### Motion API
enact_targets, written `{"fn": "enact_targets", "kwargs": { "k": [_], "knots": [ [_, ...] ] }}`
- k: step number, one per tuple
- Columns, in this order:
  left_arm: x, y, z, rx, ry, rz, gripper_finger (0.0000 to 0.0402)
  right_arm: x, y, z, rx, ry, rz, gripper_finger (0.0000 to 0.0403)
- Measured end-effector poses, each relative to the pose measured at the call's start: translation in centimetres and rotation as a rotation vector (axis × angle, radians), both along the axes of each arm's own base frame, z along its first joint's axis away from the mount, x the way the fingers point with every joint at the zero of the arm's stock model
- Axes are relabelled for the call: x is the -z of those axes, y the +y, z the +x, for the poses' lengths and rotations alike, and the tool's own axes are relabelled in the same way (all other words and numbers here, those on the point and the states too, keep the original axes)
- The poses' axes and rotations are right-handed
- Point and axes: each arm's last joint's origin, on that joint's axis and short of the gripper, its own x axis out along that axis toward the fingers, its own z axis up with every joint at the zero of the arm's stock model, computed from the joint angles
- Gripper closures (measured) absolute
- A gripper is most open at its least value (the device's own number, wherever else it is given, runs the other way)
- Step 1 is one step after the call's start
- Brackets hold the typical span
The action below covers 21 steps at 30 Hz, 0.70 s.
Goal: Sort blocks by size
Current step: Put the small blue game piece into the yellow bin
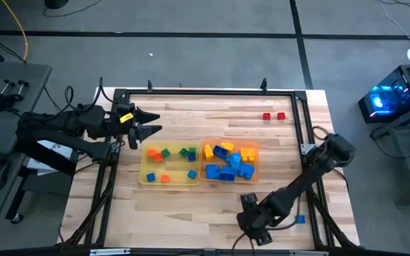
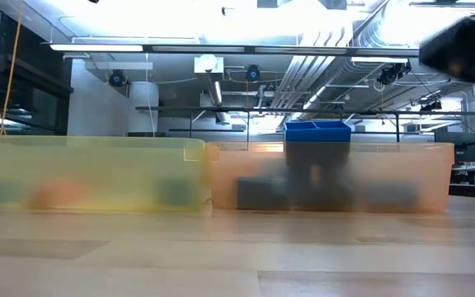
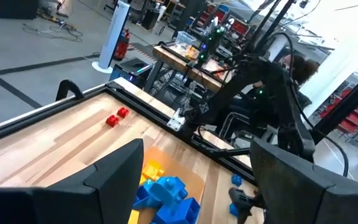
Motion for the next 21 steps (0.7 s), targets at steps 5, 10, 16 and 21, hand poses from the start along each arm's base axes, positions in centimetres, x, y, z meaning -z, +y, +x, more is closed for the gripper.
{"fn": "enact_targets", "kwargs": {
  "k": [5, 10, 16, 21],
  "knots": [
    [0.2, 0.0, 0.0, -0.002, 0.013, -0.015, 0.0122, 2.2, 0.2, 0.4, 0.054, 0.03, -0.072, 0.0083],
    [0.2, 0.0, 0.0, -0.002, 0.015, -0.014, 0.0122, 3.8, 0.2, 0.1, 0.11, 0.097, -0.125, 0.0083],
    [0.2, 0.0, 0.0, -0.002, 0.018, -0.013, 0.0122, 4.8, 0.5, -0.2, 0.124, 0.118, -0.18, 0.0092],
    [0.4, 0.0, -0.1, -0.004, 0.039, -0.016, 0.0122, 4.9, 0.4, -0.2, 0.171, 0.116, -0.194, 0.0157]
  ]
}}
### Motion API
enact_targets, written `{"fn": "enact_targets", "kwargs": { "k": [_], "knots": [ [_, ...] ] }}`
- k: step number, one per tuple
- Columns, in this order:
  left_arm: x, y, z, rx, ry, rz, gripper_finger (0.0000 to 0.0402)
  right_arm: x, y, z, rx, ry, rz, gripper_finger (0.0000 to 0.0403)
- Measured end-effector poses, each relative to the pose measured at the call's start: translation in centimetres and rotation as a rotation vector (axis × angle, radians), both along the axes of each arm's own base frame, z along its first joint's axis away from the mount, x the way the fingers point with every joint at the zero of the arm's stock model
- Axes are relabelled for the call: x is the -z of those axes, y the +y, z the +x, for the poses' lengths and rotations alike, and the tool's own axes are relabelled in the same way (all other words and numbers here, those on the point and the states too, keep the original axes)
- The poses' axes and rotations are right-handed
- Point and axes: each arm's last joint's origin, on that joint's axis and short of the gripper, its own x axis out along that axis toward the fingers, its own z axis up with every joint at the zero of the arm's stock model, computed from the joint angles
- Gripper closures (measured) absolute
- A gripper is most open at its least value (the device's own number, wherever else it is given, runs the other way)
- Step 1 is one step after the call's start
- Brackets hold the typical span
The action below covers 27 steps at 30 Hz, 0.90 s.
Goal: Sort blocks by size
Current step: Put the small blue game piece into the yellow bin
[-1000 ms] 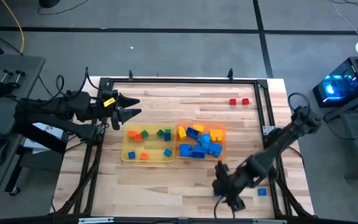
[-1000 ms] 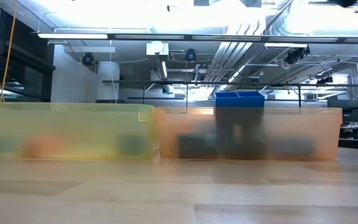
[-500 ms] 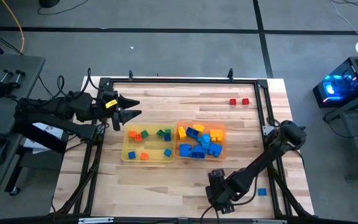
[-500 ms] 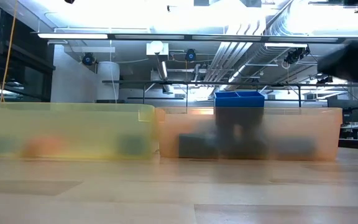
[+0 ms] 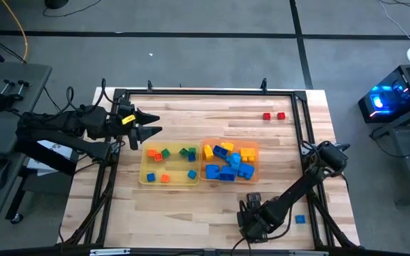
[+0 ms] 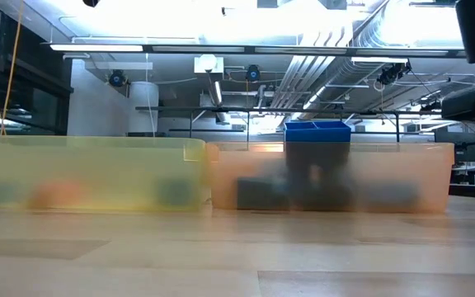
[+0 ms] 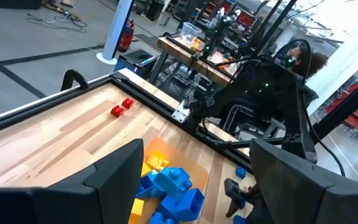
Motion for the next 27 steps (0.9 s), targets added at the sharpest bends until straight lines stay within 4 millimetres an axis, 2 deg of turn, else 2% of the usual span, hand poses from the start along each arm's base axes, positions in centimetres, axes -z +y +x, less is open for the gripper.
{"fn": "enact_targets", "kwargs": {
  "k": [5, 10, 14, 16, 19, 21, 23, 27],
  "knots": [
    [0.0, 0.0, 0.0, 0.0, -0.001, 0.0, 0.0122, -0.3, -0.7, 0.5, 0.018, 0.006, -0.015, 0.0271],
    [0.0, 0.0, 0.0, 0.0, -0.002, 0.003, 0.0122, -1.9, -2.4, 0.7, -0.071, 0.007, -0.067, 0.0267],
    [0.0, 0.0, 0.0, 0.001, -0.001, 0.006, 0.0122, -5.1, -5.1, 0.8, -0.136, -0.041, -0.128, 0.0267],
    [0.0, 0.0, 0.0, 0.001, -0.001, 0.007, 0.0122, -7.2, -6.8, 1.3, -0.163, -0.126, -0.155, 0.0267],
    [0.0, 0.0, 0.0, 0.001, -0.001, 0.007, 0.0122, -9.7, -9.7, 2.8, -0.2, -0.276, -0.223, 0.0267],
    [0.0, 0.0, 0.0, 0.001, -0.001, 0.007, 0.0122, -10.5, -11.7, 4.3, -0.211, -0.366, -0.261, 0.0267],
    [0.0, 0.0, 0.0, 0.001, -0.002, 0.007, 0.0122, -10.9, -13.6, 6.1, -0.23, -0.452, -0.292, 0.0267],
    [-0.1, 0.0, 0.0, -0.003, -0.012, 0.006, 0.0122, -10.1, -16.7, 10.1, -0.254, -0.621, -0.344, 0.0267]
  ]
}}
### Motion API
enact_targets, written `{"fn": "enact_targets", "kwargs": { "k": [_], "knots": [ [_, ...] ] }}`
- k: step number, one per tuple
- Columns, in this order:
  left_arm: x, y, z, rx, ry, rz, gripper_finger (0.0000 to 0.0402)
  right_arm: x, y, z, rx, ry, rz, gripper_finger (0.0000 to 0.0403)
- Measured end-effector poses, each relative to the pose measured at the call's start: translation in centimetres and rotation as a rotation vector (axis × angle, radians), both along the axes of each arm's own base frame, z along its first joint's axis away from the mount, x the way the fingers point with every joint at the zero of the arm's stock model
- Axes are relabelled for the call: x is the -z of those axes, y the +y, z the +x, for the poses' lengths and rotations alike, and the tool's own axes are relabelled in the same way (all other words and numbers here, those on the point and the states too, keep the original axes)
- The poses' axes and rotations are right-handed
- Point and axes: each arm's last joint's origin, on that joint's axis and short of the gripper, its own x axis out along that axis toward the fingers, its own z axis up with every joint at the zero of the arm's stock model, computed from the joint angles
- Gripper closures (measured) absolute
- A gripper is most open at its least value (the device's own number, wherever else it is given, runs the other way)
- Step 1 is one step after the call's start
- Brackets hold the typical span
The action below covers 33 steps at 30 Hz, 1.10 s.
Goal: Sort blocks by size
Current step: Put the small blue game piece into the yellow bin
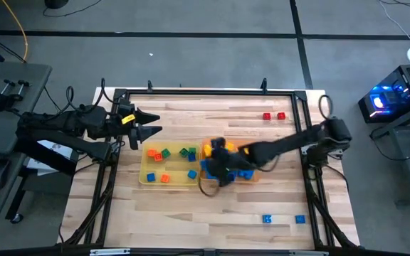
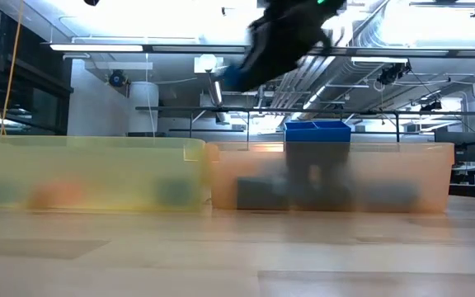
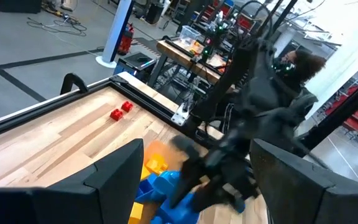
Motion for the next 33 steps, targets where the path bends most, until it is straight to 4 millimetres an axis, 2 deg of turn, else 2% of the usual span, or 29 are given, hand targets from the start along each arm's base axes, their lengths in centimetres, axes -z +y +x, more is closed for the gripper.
{"fn": "enact_targets", "kwargs": {
  "k": [4, 8, 12, 15, 19, 22, 25, 29, 33],
  "knots": [
    [-0.2, 0.0, 0.0, -0.004, -0.019, -0.008, 0.0122, 1.3, -1.9, 3.2, -0.013, -0.079, 0.047, 0.0267],
    [-0.3, 0.0, 0.0, -0.005, -0.031, -0.01, 0.0122, 2.4, -2.3, 5.8, -0.018, -0.09, 0.096, 0.0258],
    [-0.3, 0.0, 0.0, -0.006, -0.031, -0.013, 0.0122, 2.3, -2.1, 7.8, 0.013, -0.119, 0.071, 0.0174],
    [-0.3, 0.0, 0.0, -0.006, -0.031, -0.013, 0.0122, 1.6, -2.1, 8.2, 0.022, -0.091, 0.057, 0.0112],
    [-0.3, 0.0, 0.0, -0.007, -0.029, -0.012, 0.0122, -0.5, -2.4, 8.1, 0.046, -0.014, 0.081, 0.0073],
    [-0.2, 0.0, 0.0, -0.005, -0.026, -0.005, 0.0122, -2.3, -2.6, 7.4, 0.061, 0.113, 0.121, 0.0068],
    [-0.2, 0.0, 0.0, -0.003, -0.018, 0.014, 0.0122, -3.8, -2.6, 5.7, 0.075, 0.295, 0.162, 0.0068],
    [0.0, 0.0, 0.0, -0.002, 0.003, 0.019, 0.0122, -6.1, -1.2, 1.9, 0.127, 0.47, 0.243, 0.0068],
    [0.4, 0.0, -0.1, -0.001, 0.047, 0.025, 0.0122, -8.1, 2.3, -3.4, 0.2, 0.517, 0.284, 0.0067]
  ]
}}
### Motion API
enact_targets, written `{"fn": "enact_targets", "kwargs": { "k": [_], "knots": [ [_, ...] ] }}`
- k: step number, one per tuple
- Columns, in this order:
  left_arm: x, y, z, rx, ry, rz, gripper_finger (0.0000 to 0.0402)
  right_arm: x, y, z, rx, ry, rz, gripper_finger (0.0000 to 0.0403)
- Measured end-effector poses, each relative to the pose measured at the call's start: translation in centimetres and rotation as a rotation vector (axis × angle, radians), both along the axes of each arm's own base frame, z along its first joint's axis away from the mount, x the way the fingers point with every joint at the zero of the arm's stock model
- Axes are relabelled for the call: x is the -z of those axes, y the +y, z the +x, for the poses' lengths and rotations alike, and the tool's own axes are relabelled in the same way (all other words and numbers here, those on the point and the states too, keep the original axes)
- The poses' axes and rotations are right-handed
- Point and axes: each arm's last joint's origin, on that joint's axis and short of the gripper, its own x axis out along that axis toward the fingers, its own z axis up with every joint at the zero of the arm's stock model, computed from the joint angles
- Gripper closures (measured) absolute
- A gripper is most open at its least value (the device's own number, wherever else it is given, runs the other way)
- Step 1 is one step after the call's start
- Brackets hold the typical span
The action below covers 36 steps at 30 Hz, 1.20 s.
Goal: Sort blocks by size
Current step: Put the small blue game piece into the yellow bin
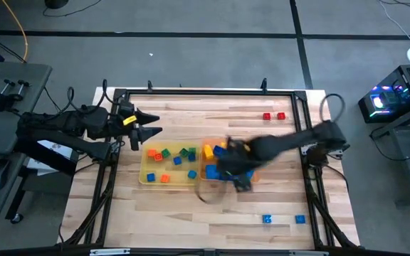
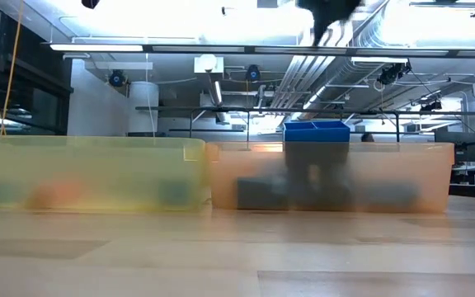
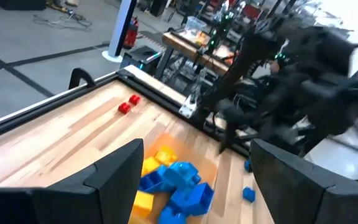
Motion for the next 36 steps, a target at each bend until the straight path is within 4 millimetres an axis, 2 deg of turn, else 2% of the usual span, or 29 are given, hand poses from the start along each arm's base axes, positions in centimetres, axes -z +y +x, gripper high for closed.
{"fn": "enact_targets", "kwargs": {
  "k": [3, 7, 10, 13, 18, 23, 27, 36],
  "knots": [
    [0.2, 0.0, 0.0, 0.006, 0.024, 0.002, 0.0122, 0.4, 3.4, -4.3, 0.111, 0.052, 0.04, 0.0067],
    [0.4, 0.0, -0.1, 0.007, 0.04, 0.005, 0.0122, 3.5, 8.8, -9.1, 0.183, 0.17, 0.151, 0.0067],
    [0.4, 0.0, -0.1, 0.012, 0.046, 0.029, 0.0122, 6.4, 12.4, -10.7, 0.122, 0.188, 0.198, 0.0067],
    [0.4, 0.0, -0.1, 0.014, 0.048, 0.037, 0.0122, 8.9, 14.4, -10.9, 0.078, 0.172, 0.184, 0.0067],
    [0.4, 0.0, -0.1, 0.014, 0.048, 0.036, 0.0122, 12.5, 15.0, -10.1, 0.097, 0.219, 0.078, 0.0067],
    [0.4, 0.0, -0.1, 0.013, 0.048, 0.029, 0.0122, 14.9, 16.2, -9.7, 0.088, 0.274, 0.106, 0.0067],
    [0.4, 0.0, -0.1, 0.012, 0.047, 0.026, 0.0122, 15.5, 17.0, -9.4, 0.109, 0.24, 0.142, 0.0067],
    [0.4, 0.0, -0.1, 0.011, 0.045, 0.017, 0.0122, 15.6, 16.2, -10.1, 0.212, 0.275, 0.042, 0.0067]
  ]
}}
